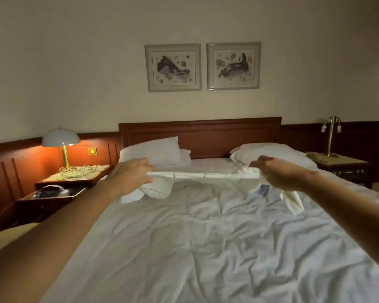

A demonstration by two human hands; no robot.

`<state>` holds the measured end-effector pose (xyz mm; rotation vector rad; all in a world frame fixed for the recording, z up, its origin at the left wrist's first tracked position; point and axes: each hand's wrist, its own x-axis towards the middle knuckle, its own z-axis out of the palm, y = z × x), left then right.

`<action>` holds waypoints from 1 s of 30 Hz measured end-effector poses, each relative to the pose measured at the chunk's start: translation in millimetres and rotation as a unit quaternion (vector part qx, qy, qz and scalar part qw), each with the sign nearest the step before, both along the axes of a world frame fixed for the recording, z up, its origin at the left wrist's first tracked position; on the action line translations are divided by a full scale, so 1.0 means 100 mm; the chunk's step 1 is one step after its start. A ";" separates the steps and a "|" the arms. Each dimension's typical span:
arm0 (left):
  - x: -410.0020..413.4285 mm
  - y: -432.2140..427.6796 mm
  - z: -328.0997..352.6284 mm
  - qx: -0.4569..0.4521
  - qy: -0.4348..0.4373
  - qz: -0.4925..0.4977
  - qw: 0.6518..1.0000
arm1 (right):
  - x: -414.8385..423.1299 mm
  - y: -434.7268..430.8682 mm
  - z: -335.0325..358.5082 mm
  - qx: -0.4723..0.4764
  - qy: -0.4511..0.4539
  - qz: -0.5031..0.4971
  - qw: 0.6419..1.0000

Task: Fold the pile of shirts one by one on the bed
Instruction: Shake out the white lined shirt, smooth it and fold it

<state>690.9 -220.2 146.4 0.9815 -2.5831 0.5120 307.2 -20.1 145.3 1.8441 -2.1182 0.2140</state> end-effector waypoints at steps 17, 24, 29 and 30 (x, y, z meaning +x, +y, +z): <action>1.51 1.31 -3.07 0.203 -0.154 0.110 0.961 | 0.58 2.00 -3.20 0.039 -0.209 -0.010 0.977; 1.62 1.55 -2.49 0.276 -0.235 0.172 0.916 | 0.82 2.05 -2.62 0.148 -0.208 0.000 0.967; 1.77 1.64 -2.34 0.496 -0.229 0.212 0.810 | 1.01 2.15 -2.29 0.294 -0.480 -0.004 0.826; 1.80 1.61 -2.37 0.533 -0.177 0.212 0.800 | 1.05 2.17 -2.30 0.270 -0.466 0.012 0.843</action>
